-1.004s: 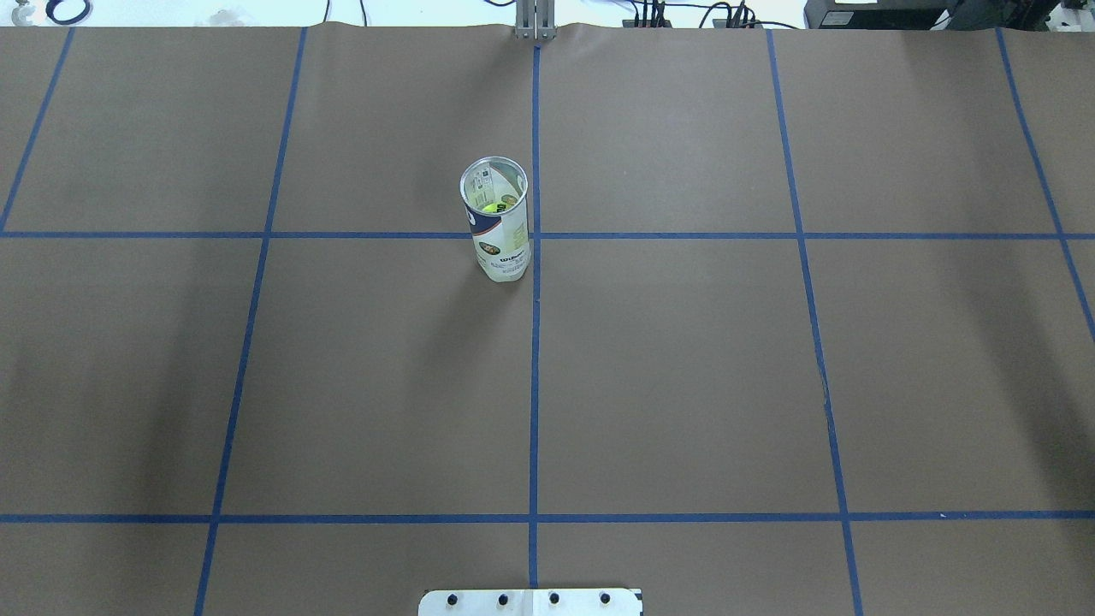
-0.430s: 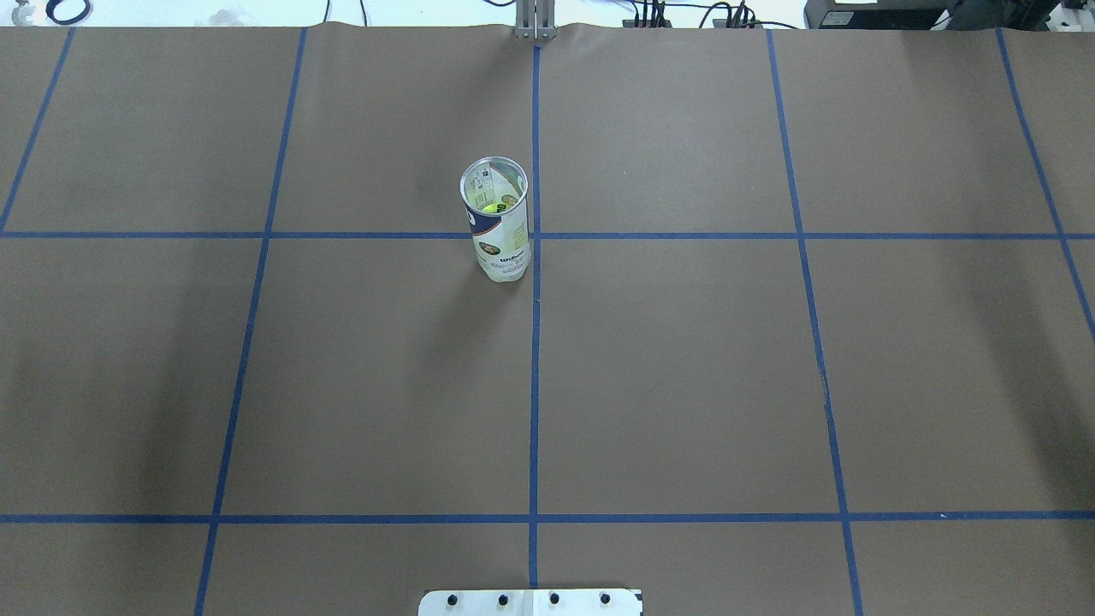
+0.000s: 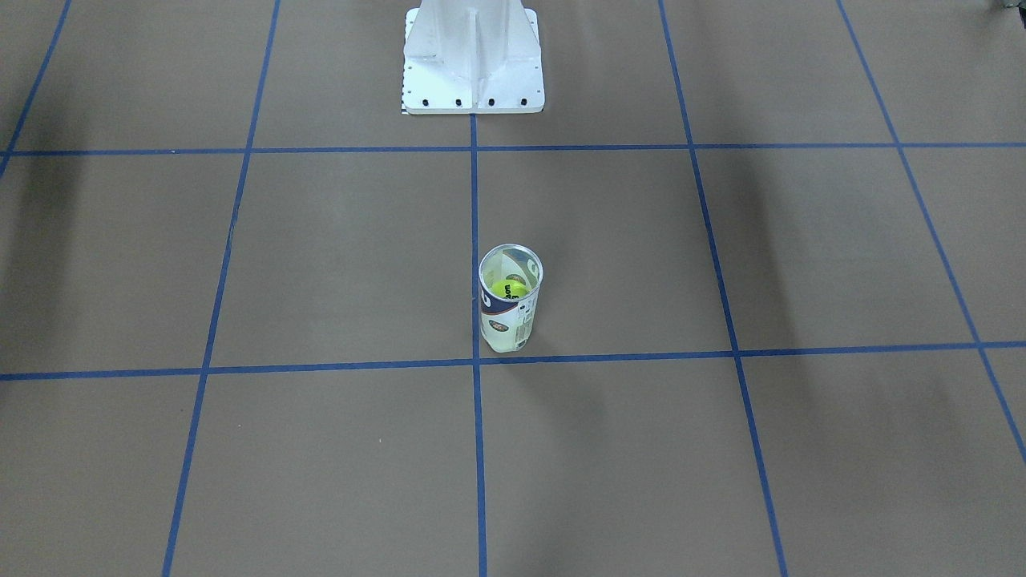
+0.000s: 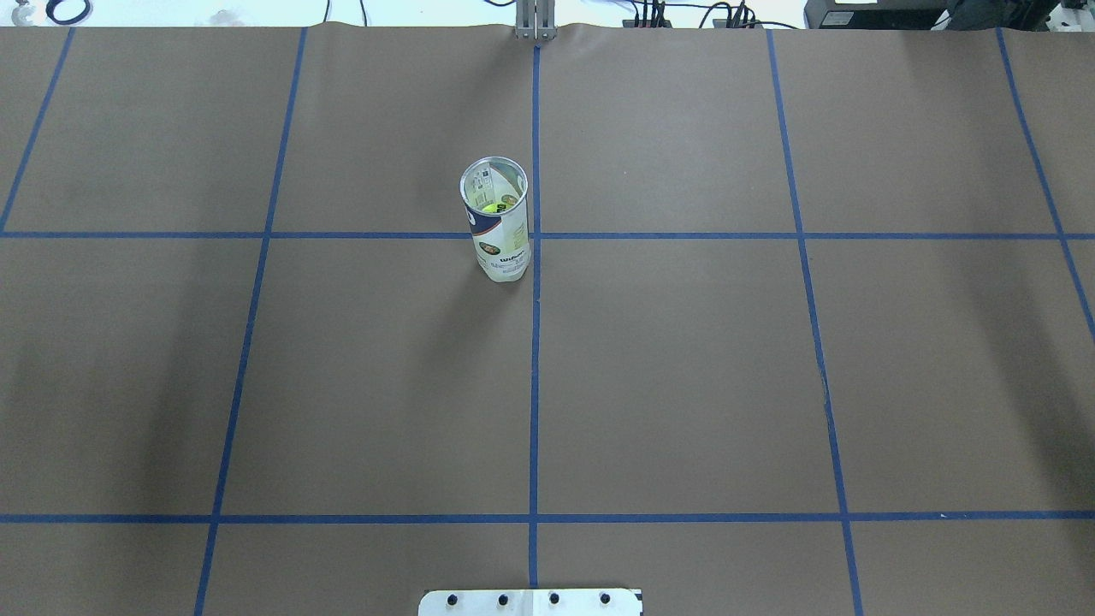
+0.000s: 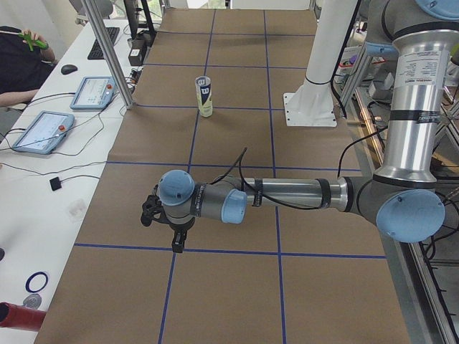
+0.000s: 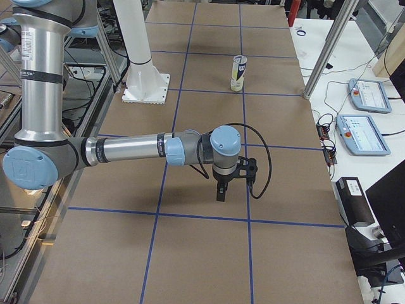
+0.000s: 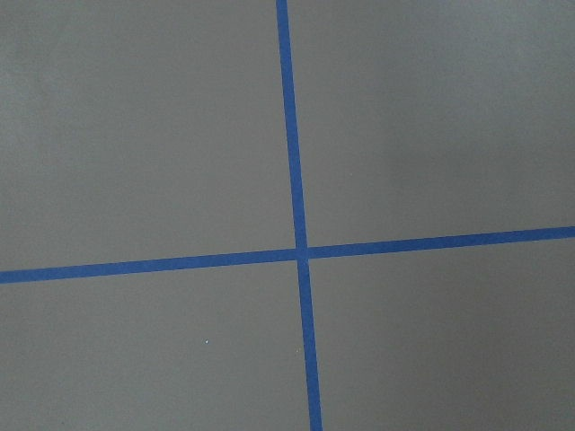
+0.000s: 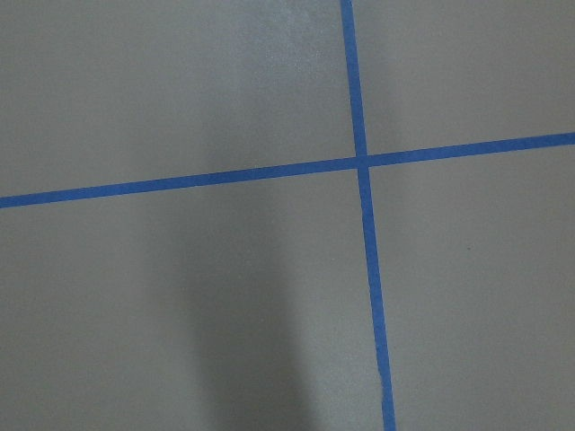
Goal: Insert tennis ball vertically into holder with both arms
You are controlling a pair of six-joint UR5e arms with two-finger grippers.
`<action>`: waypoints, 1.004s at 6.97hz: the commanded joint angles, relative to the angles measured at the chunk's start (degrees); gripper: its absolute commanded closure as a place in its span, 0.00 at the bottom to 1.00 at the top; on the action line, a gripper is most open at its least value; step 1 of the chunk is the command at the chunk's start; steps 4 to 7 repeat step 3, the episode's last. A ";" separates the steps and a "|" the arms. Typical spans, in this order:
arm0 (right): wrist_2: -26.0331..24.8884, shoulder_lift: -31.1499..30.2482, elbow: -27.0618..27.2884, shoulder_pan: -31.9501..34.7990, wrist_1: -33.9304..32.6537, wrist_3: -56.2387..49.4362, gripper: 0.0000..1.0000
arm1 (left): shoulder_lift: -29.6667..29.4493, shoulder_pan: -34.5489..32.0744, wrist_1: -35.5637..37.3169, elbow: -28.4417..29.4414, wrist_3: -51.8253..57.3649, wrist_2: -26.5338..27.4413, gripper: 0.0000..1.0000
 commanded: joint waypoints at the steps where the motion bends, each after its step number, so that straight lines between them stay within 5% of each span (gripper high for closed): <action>1: -0.08 -0.03 -0.08 0.15 0.00 -0.01 0.00 | -0.07 0.00 0.00 0.00 0.01 0.08 0.00; 7: -0.08 -0.38 0.01 0.15 0.00 -0.01 0.00 | -0.07 0.27 0.00 0.00 0.01 1.57 0.00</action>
